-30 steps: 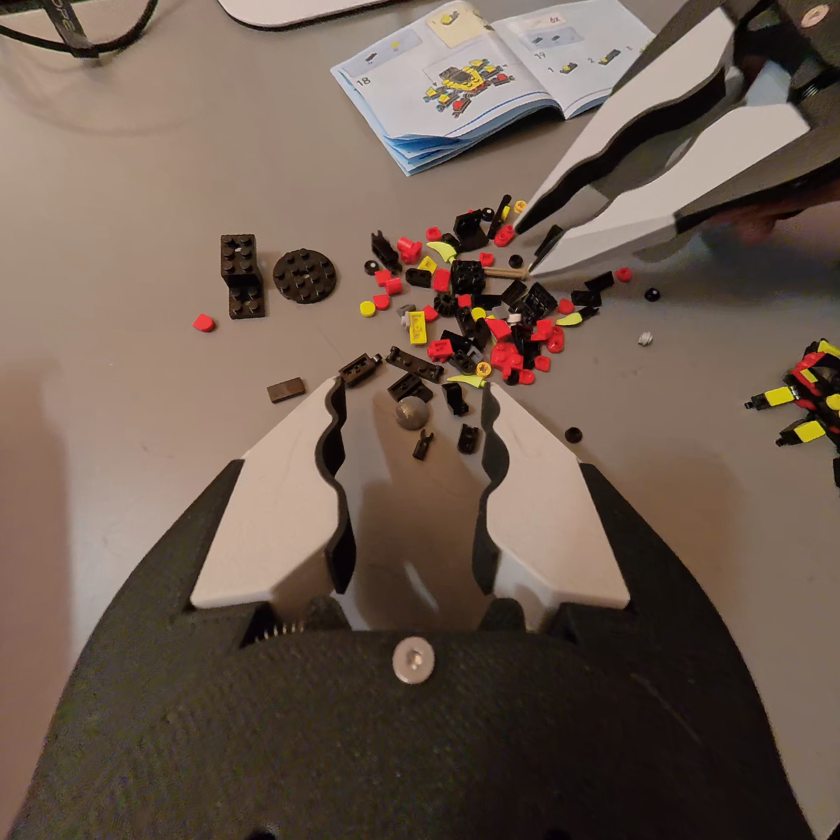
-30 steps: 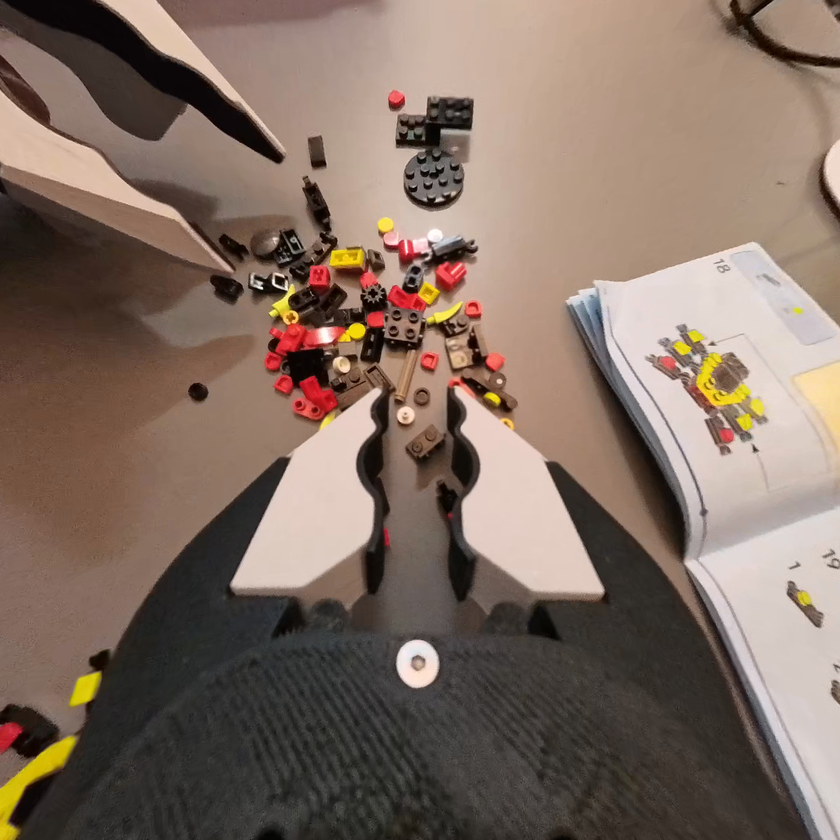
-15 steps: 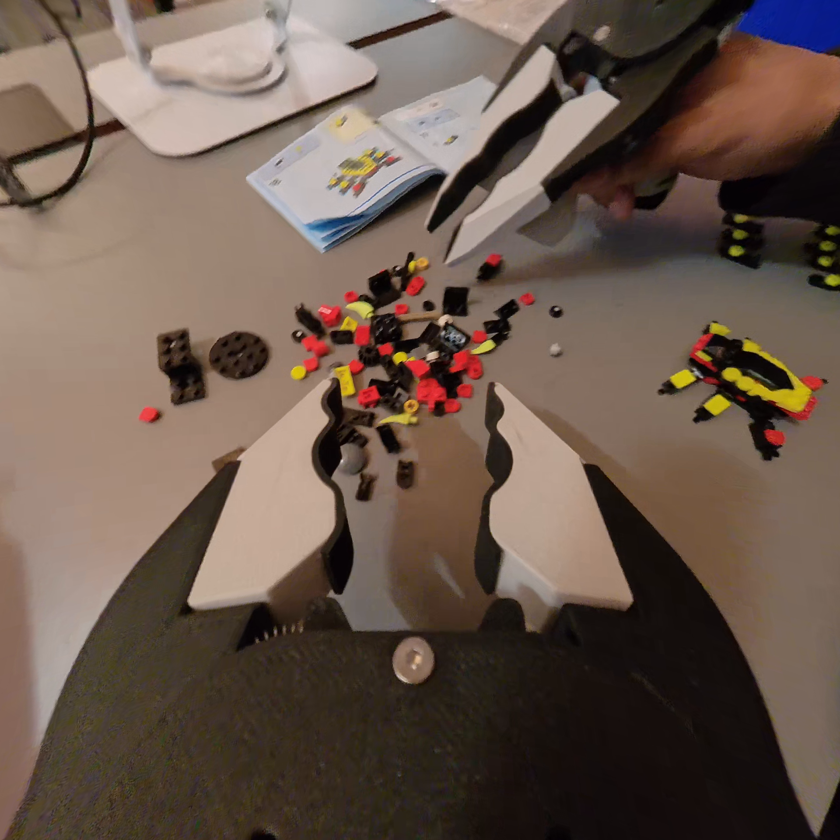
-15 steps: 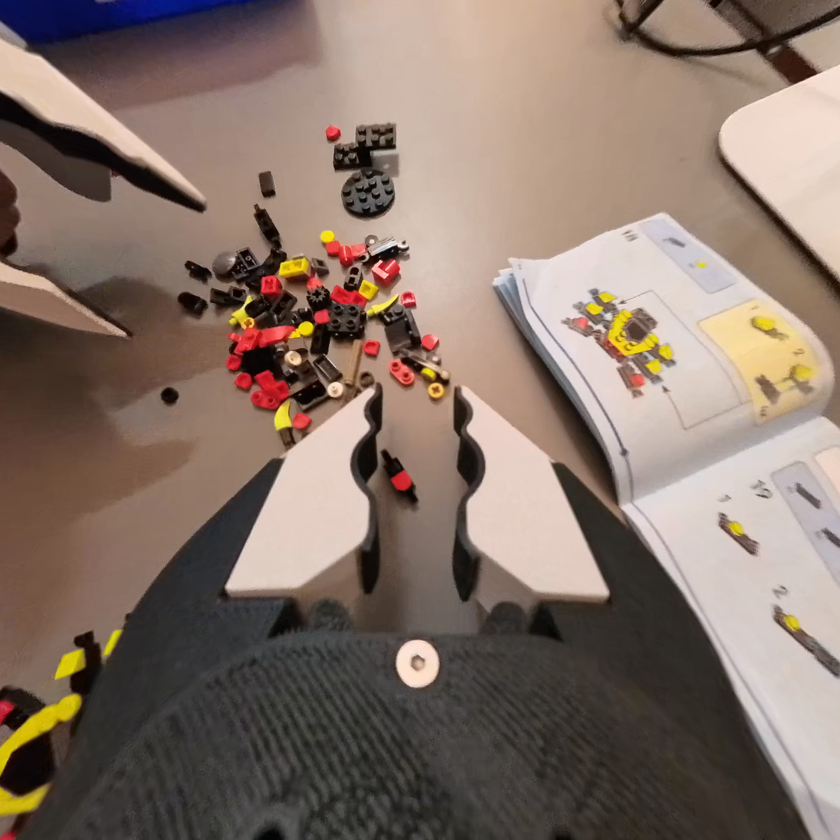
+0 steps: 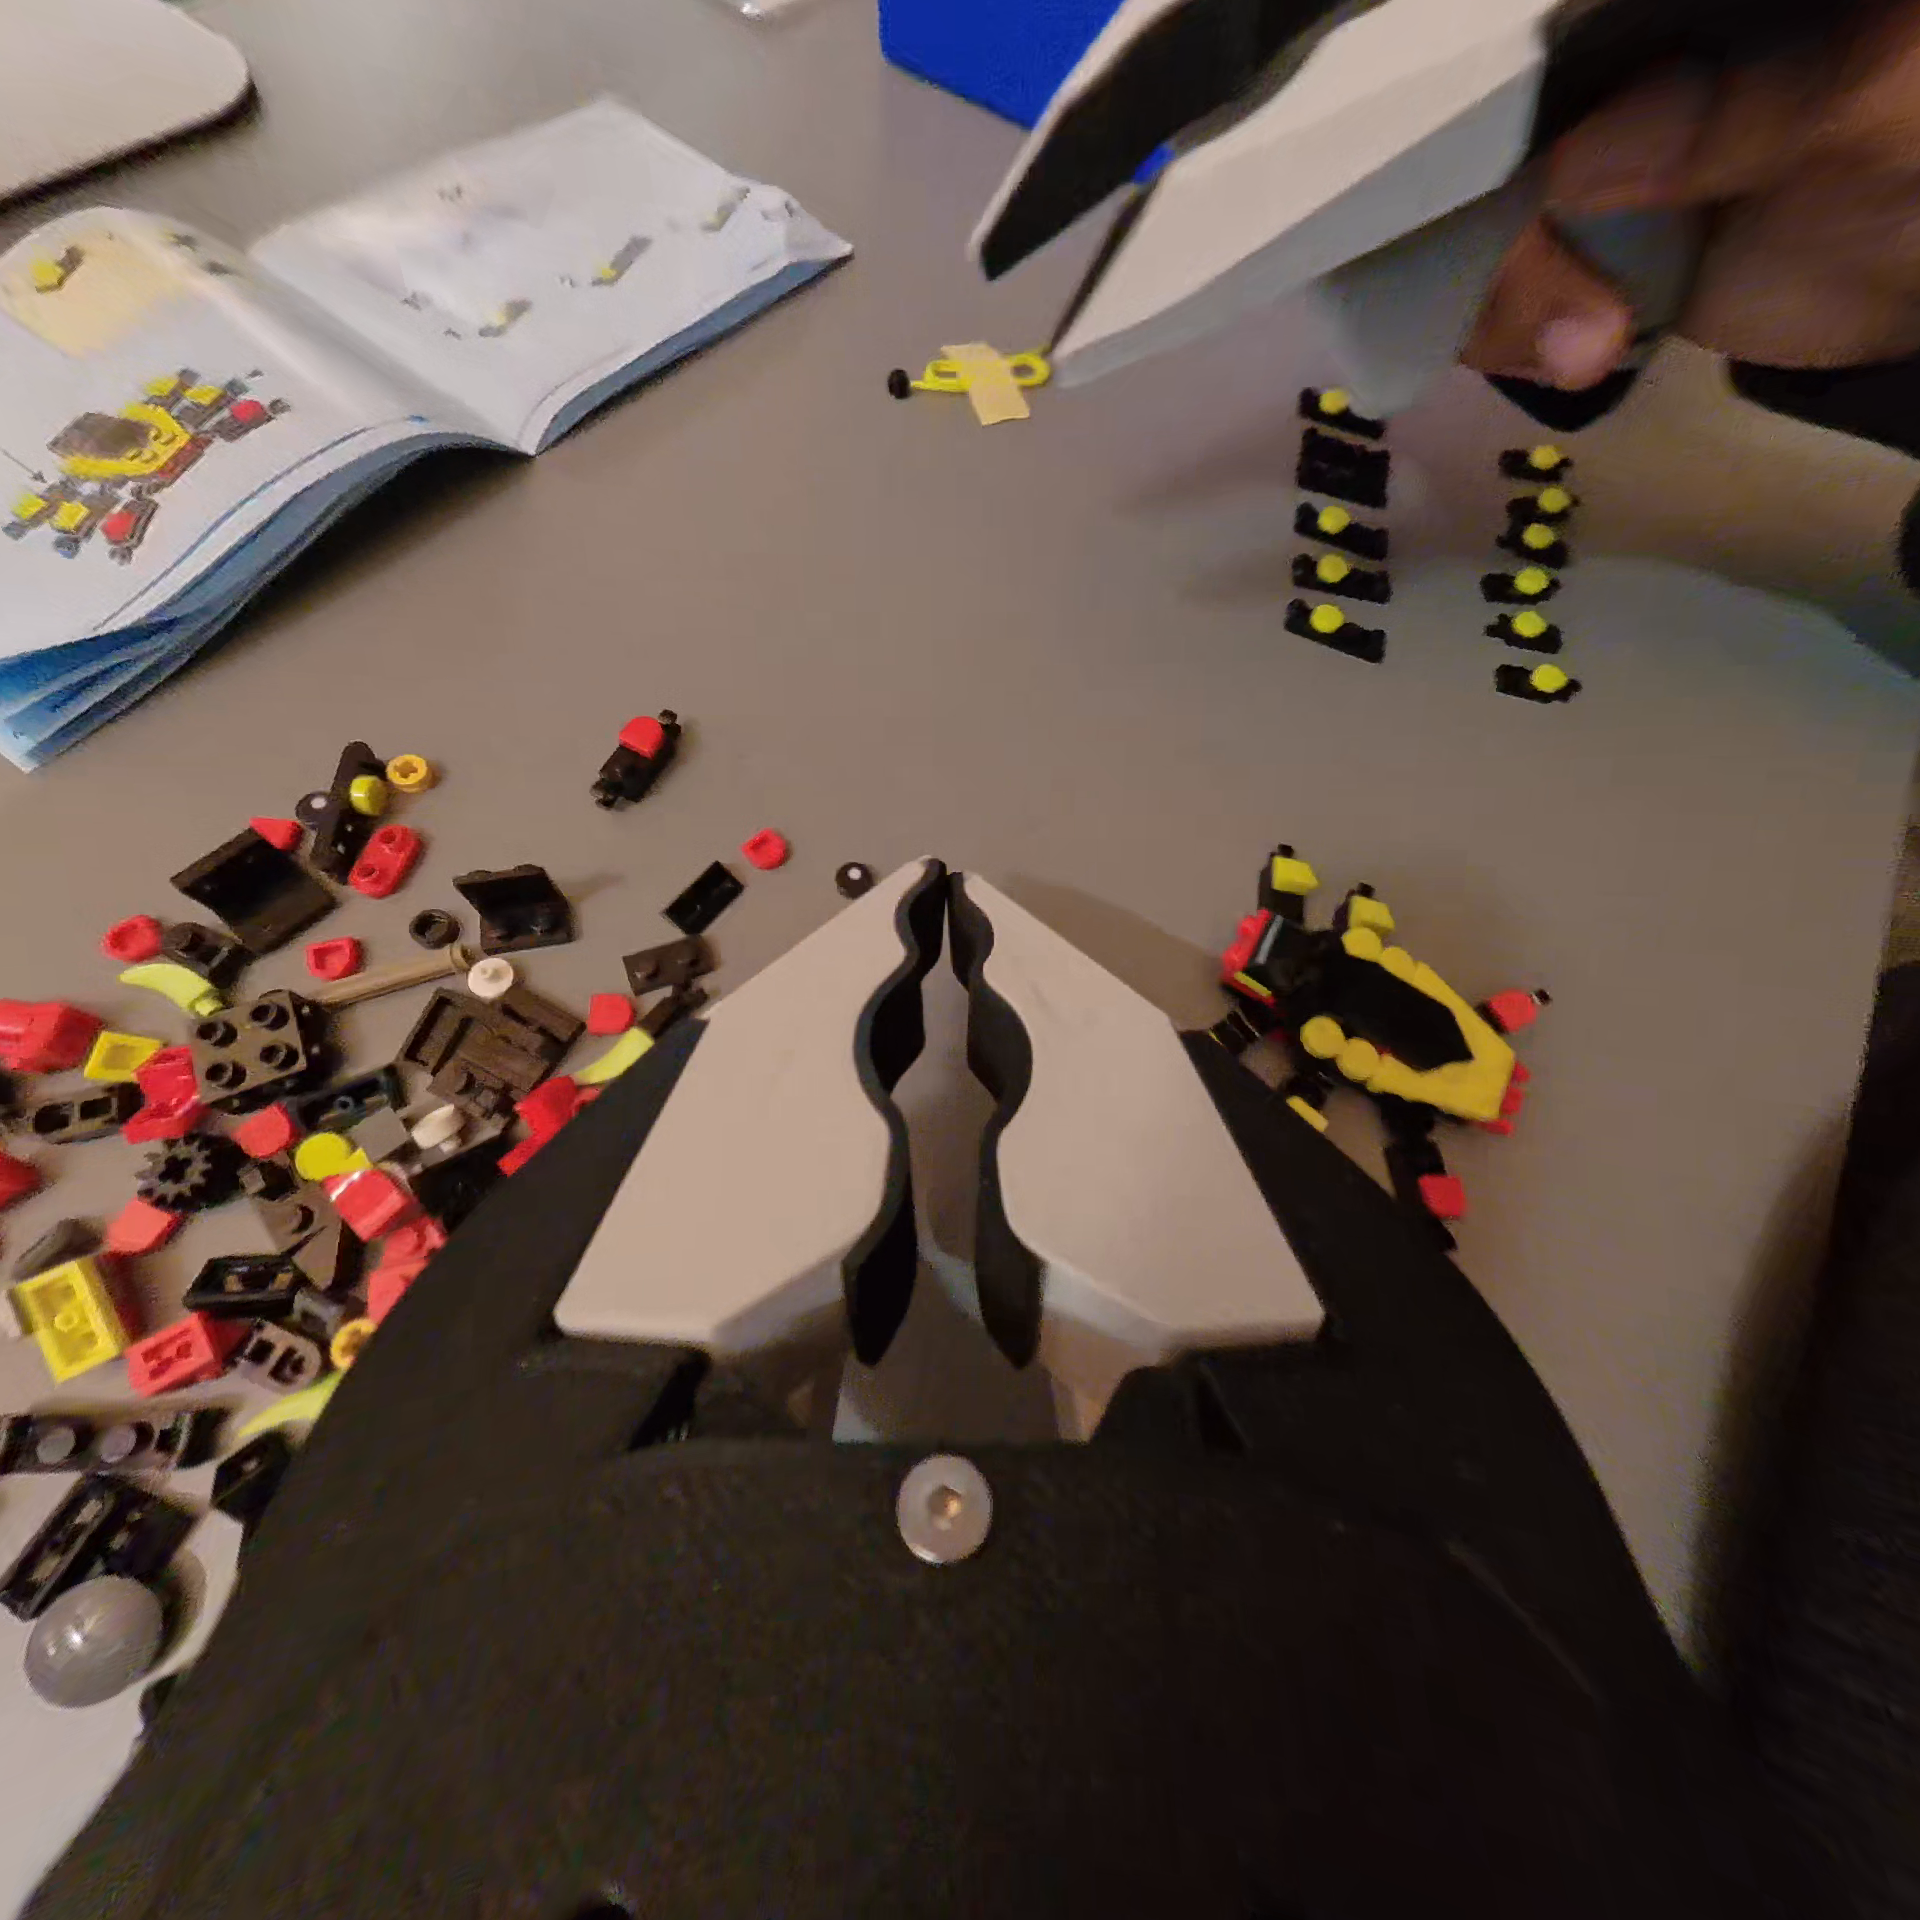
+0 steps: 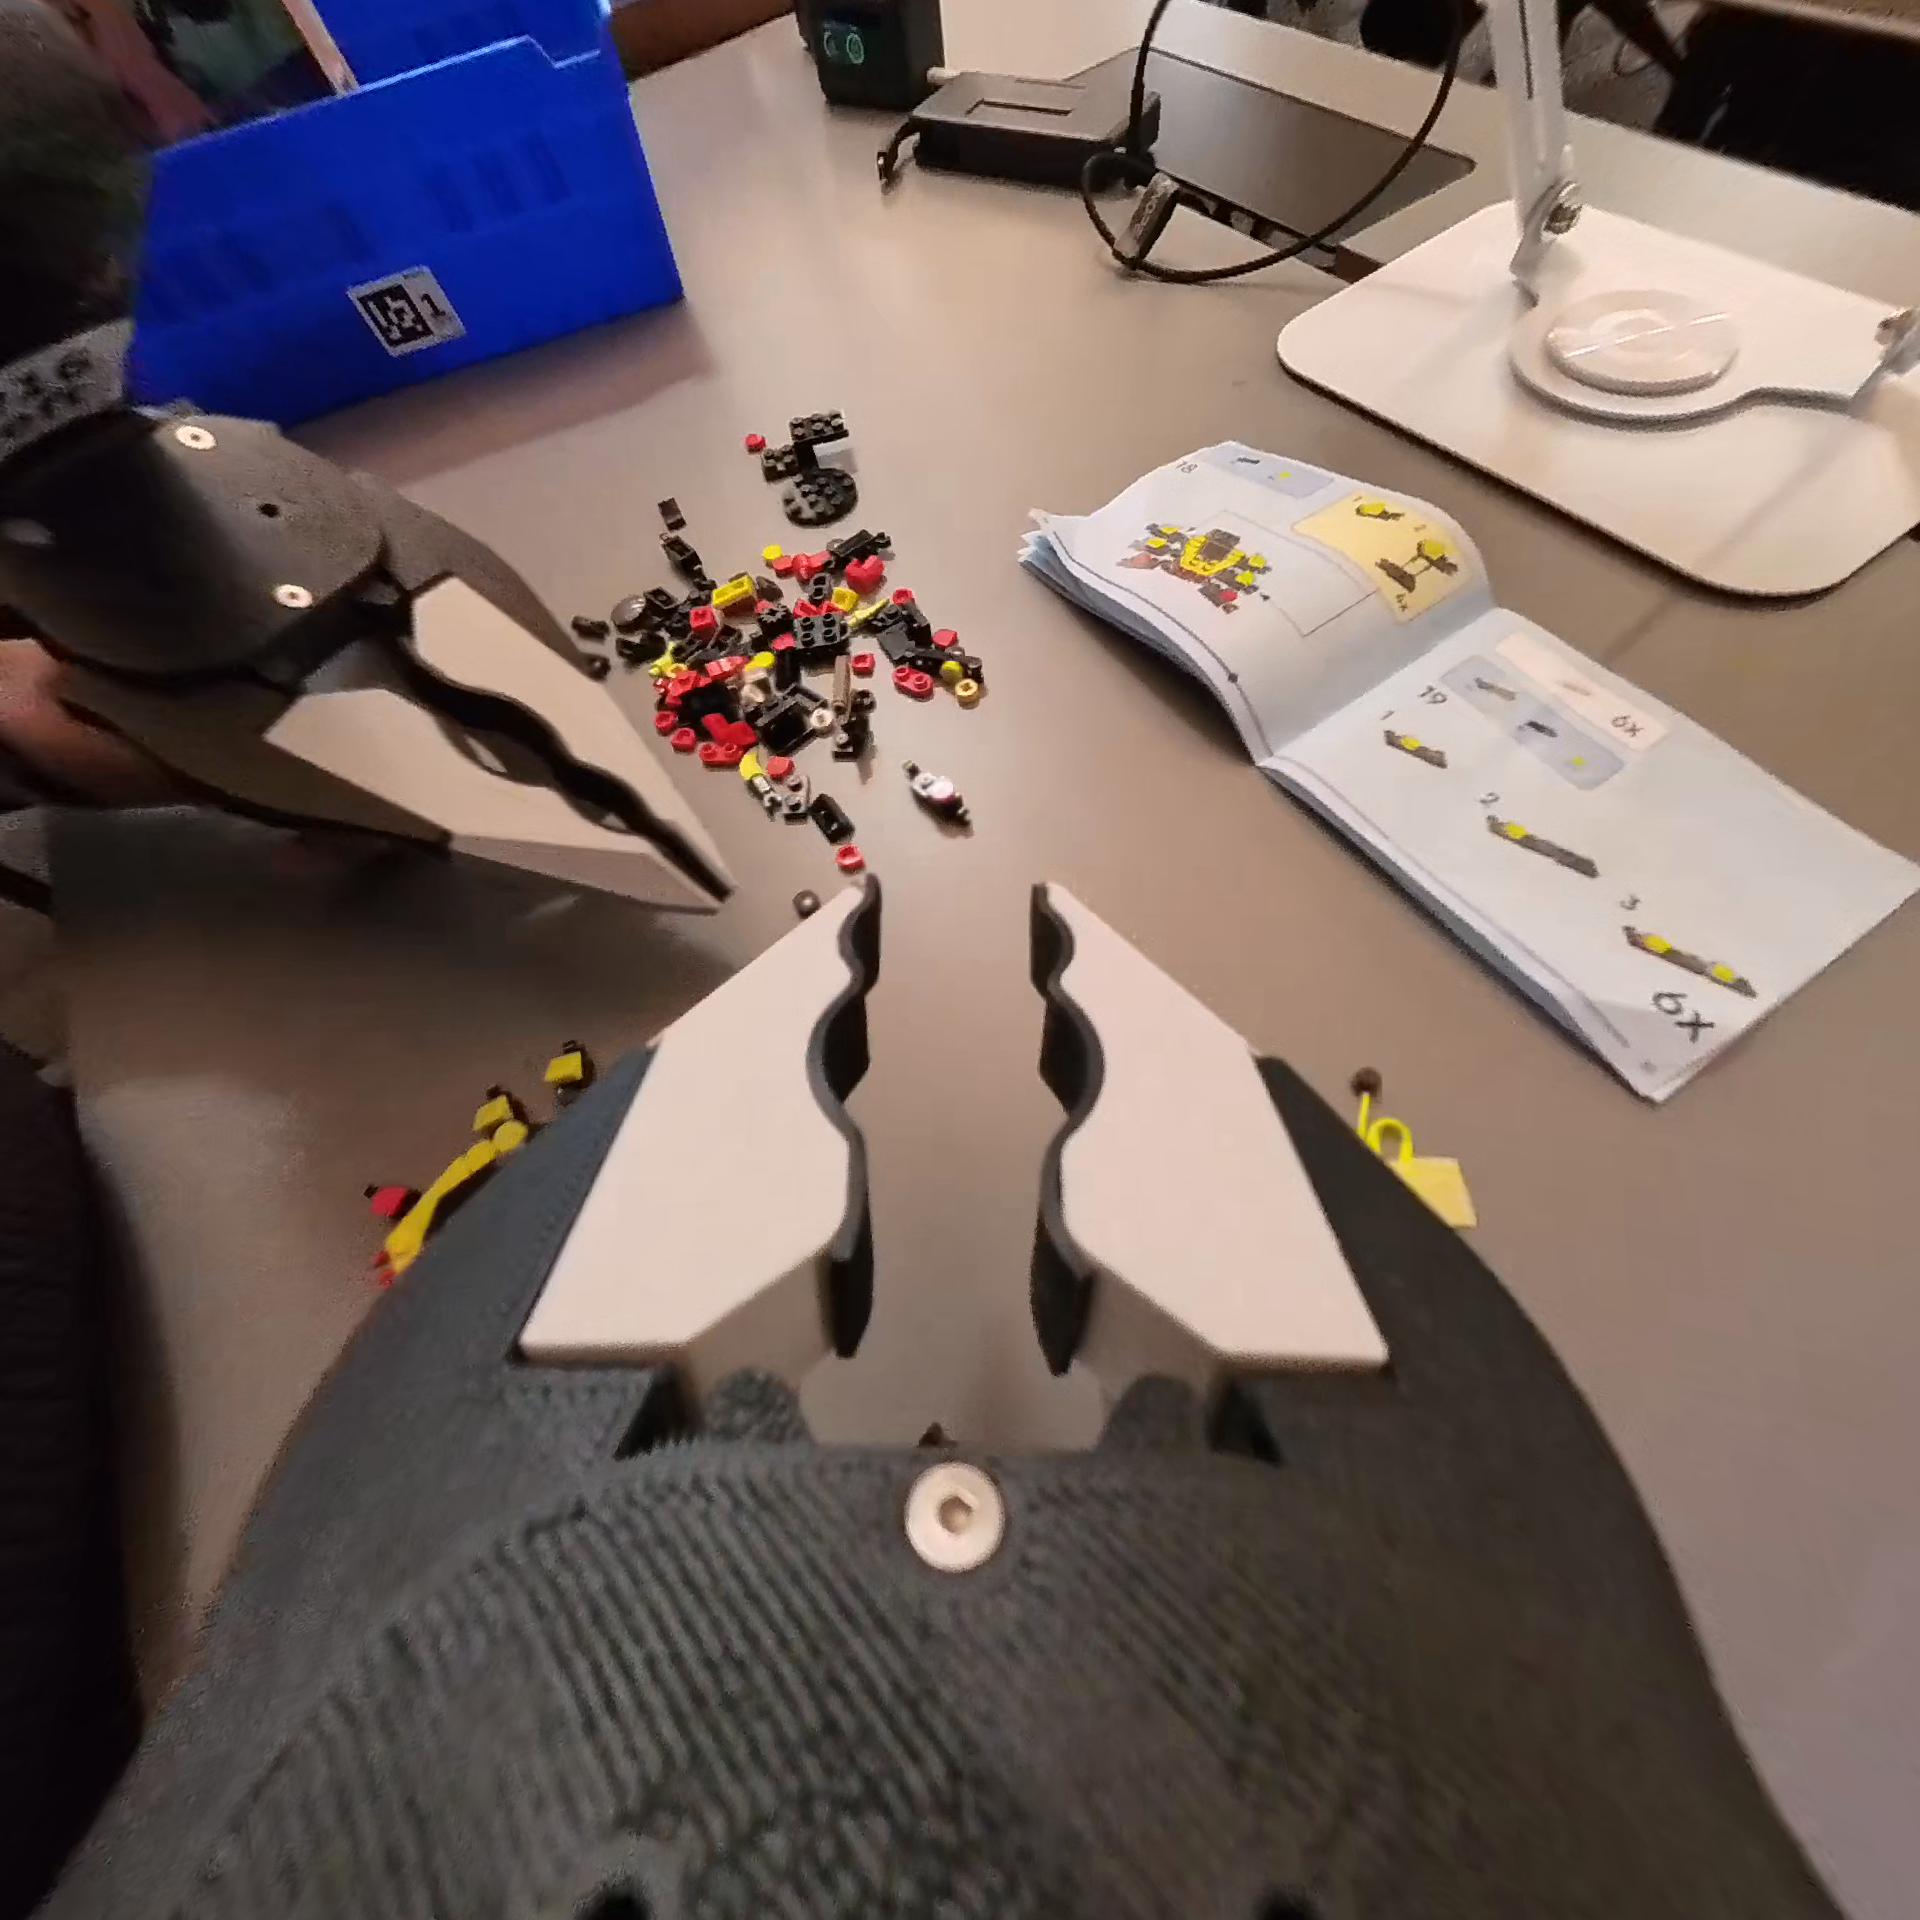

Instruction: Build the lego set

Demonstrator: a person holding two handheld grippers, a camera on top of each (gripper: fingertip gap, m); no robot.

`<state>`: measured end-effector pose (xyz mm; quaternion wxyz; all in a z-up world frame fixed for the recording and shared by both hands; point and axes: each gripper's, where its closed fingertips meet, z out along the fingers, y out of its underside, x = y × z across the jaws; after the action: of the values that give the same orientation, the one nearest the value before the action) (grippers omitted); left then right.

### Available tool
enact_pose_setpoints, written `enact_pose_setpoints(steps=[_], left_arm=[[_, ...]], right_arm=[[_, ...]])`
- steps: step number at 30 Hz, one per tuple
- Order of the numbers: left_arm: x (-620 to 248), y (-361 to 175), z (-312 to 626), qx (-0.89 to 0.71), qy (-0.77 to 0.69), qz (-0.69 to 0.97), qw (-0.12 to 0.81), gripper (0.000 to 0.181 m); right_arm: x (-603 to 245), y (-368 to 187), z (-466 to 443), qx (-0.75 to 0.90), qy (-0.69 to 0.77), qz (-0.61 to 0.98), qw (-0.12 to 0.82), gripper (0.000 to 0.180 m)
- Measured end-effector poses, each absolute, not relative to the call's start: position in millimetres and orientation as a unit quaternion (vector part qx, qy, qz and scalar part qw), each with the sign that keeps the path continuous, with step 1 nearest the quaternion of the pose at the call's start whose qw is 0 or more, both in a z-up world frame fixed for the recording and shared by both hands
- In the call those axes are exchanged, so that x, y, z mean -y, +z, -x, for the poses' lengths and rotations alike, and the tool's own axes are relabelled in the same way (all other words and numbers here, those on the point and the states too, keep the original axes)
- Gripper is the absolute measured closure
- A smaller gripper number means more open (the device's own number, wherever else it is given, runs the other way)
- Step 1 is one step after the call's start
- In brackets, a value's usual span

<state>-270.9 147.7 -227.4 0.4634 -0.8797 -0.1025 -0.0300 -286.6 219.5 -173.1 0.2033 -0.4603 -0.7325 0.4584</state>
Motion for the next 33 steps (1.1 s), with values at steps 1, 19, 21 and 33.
enact_pose_setpoints(steps=[1, 19, 21, 33], left_arm=[[-151, -229, 273, 0.108, -0.026, 0.881, 0.460, 0.181], [-153, -251, 285, 0.123, -0.020, 0.911, 0.393, 0.181], [-151, -251, 291, 0.124, -0.009, 0.911, 0.392, 0.181], [-123, -228, 344, 0.200, 0.013, 0.872, 0.447, 0.180]], right_arm=[[-220, -174, 283, 0.730, 0.463, 0.462, 0.198, 0.152], [-223, -167, 277, 0.726, 0.473, 0.453, 0.209, 0.152], [-223, -167, 278, 0.723, 0.476, 0.456, 0.206, 0.152], [-216, -165, 277, 0.724, 0.477, 0.452, 0.209, 0.152]])
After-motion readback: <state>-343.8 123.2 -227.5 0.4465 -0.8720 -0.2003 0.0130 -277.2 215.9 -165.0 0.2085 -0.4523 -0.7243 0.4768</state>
